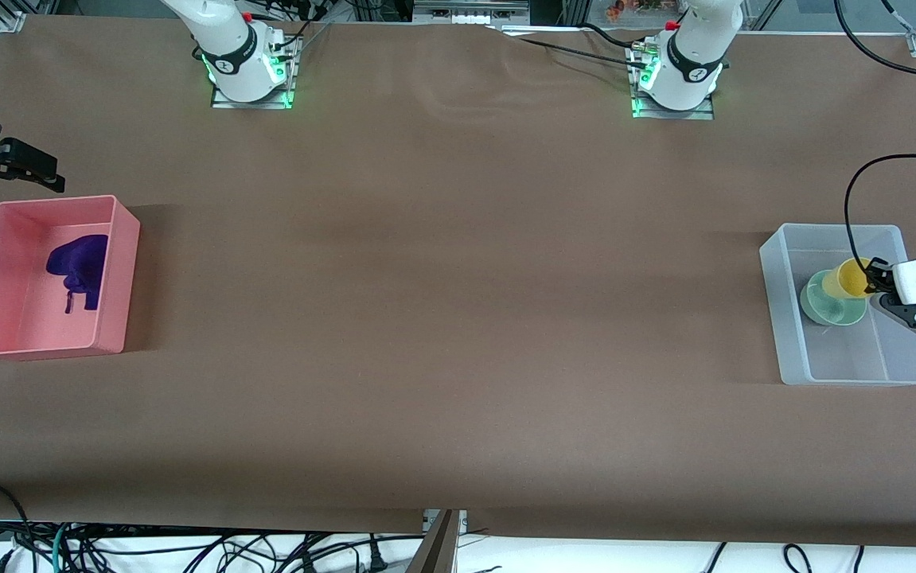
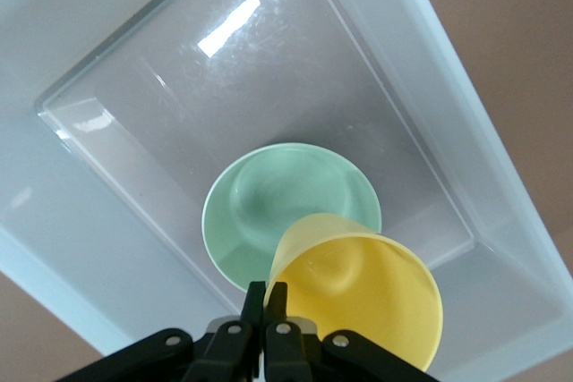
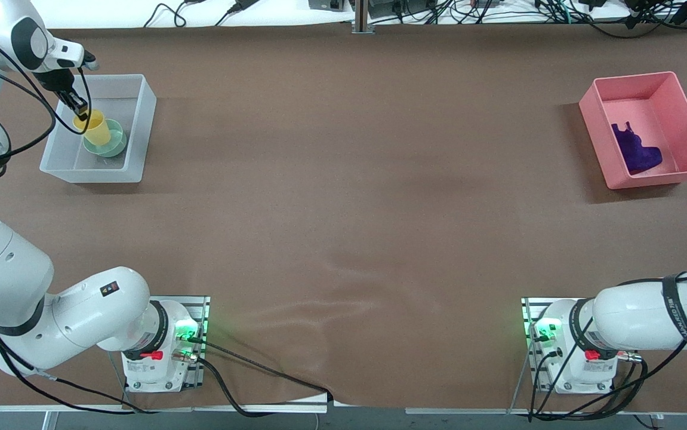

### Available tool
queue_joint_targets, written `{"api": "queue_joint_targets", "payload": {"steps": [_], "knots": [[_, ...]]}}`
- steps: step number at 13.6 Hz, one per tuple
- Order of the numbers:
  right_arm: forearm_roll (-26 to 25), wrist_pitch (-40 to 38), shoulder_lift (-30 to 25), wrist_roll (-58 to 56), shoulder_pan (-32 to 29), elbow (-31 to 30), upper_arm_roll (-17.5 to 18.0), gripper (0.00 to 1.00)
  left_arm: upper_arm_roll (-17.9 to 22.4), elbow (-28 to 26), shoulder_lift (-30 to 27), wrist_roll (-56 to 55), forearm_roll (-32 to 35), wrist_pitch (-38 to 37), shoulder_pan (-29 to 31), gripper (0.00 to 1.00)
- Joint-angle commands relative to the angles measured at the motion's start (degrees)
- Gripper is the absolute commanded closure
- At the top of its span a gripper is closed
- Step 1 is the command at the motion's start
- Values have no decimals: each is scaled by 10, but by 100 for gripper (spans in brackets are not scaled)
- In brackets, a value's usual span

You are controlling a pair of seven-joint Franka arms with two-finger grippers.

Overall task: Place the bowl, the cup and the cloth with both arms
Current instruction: 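Lift the yellow cup and lower it into the green bowl, then open the left gripper and raise it away from the cup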

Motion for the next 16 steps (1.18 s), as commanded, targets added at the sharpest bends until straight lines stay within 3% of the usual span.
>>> {"api": "queue_joint_targets", "payload": {"steps": [1, 2, 3, 6, 10, 13, 16], "knots": [[-9, -4, 3, 0, 1, 10, 2, 0, -7, -5, 0, 9, 14, 11, 7, 36], [-9, -4, 3, -1, 1, 10, 2, 0, -7, -4, -1, 10, 14, 11, 6, 4], [-9, -4, 3, -1, 1, 10, 2, 0, -7, -3, -4, 17, 14, 10, 6, 0], [-9, -4, 3, -2, 0, 9, 0, 0, -15, 3, -27, 25, 14, -19, 2, 0], [-9, -4, 3, -1, -1, 10, 0, 0, -80, 9, -105, -70, 2, -109, 0, 0], [-8, -3, 3, -2, -1, 10, 0, 0, -136, 61, -122, -198, -54, -200, 1, 0], [-8, -4, 3, -1, 0, 10, 0, 0, -202, 152, -122, -314, -70, -315, 0, 0]]}}
